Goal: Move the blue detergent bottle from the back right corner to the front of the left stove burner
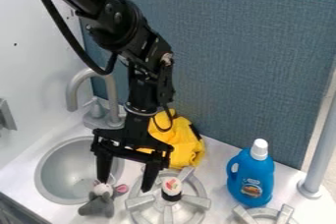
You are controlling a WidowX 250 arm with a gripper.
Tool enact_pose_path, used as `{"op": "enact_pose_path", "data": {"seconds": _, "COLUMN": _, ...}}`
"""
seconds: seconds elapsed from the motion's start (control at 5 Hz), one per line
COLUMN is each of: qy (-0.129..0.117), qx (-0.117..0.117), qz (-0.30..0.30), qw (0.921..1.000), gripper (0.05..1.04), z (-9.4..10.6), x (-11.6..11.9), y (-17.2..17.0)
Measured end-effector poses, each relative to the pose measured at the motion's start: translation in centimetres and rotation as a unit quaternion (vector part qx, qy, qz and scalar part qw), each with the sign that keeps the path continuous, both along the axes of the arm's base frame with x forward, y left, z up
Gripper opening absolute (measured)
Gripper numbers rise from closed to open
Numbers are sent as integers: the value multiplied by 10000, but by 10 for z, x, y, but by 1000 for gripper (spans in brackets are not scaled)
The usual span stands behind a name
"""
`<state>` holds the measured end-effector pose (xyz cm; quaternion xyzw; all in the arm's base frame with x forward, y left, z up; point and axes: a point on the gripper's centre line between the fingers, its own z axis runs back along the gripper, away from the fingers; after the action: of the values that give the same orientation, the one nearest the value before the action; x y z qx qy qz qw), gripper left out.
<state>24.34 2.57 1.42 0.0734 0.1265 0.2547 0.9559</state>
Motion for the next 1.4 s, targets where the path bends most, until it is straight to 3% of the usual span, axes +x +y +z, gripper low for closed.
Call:
{"op": "enact_pose_path", "data": {"seconds": 0.2, "qy": 91, "qx": -34, "qz": 12, "qw": 10000, "gripper": 1001, "z": -5, "x": -2, "y": -2}}
{"op": "enact_pose_path", "data": {"seconds": 0.4, "qy": 30, "qx": -452, "qz": -441, "qw": 9980, "gripper": 1001, "z": 3, "x": 1, "y": -36}}
{"op": "enact_pose_path", "data": {"seconds": 0.6, "qy": -400, "qx": -643, "qz": -780, "qw": 9941, "gripper": 1001, "z": 25, "x": 16, "y": -65}}
{"op": "enact_pose_path", "data": {"seconds": 0.8, "qy": -699, "qx": -707, "qz": -1029, "qw": 9897, "gripper": 1001, "z": 35, "x": 24, "y": -86}}
{"op": "enact_pose_path", "data": {"seconds": 1.0, "qy": -1151, "qx": -792, "qz": -1137, "qw": 9836, "gripper": 1001, "z": 44, "x": 43, "y": -99}}
{"op": "enact_pose_path", "data": {"seconds": 1.2, "qy": -1441, "qx": -1014, "qz": -1111, "qw": 9781, "gripper": 1001, "z": 45, "x": 62, "y": -110}}
{"op": "enact_pose_path", "data": {"seconds": 1.4, "qy": -1486, "qx": -1018, "qz": -1030, "qw": 9782, "gripper": 1001, "z": 41, "x": 83, "y": -115}}
